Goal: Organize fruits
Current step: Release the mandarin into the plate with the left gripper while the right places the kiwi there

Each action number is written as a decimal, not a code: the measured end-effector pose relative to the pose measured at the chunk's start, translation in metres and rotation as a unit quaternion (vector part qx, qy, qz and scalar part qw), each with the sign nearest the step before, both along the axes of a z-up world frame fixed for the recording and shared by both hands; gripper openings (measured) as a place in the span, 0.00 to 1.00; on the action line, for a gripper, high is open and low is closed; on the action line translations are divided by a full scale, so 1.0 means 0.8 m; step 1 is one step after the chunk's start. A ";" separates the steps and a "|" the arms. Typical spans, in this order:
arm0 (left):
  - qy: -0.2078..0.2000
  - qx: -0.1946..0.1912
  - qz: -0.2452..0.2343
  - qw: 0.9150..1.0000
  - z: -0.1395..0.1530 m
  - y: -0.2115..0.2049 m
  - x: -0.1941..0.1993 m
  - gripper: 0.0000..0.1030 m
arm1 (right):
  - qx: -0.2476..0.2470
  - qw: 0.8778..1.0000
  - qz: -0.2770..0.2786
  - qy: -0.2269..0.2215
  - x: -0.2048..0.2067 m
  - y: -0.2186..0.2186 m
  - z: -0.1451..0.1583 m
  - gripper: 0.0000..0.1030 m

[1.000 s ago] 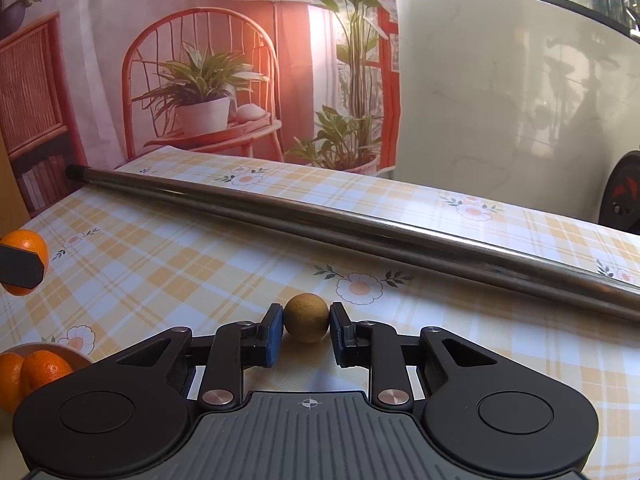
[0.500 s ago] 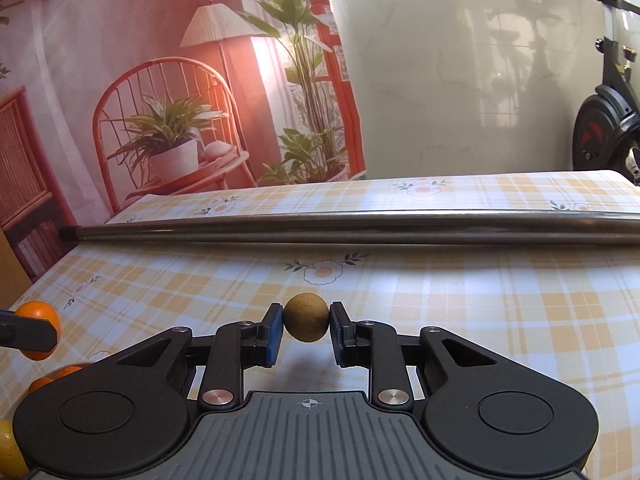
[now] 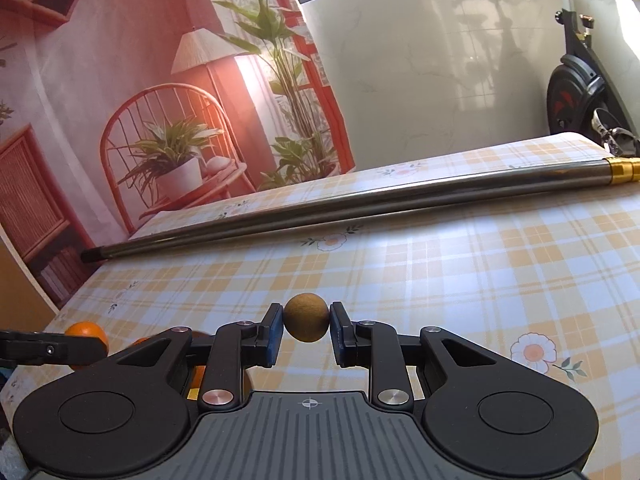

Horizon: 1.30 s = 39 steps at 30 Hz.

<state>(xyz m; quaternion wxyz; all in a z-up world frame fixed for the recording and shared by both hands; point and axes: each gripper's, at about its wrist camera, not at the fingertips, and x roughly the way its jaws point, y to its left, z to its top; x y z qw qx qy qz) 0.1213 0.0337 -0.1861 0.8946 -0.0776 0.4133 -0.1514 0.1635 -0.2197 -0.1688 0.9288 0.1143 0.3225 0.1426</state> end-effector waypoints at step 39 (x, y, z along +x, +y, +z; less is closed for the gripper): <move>0.001 0.024 0.004 1.000 -0.014 -0.002 -0.015 0.39 | -0.041 0.994 0.101 0.005 -0.049 0.082 0.035 0.24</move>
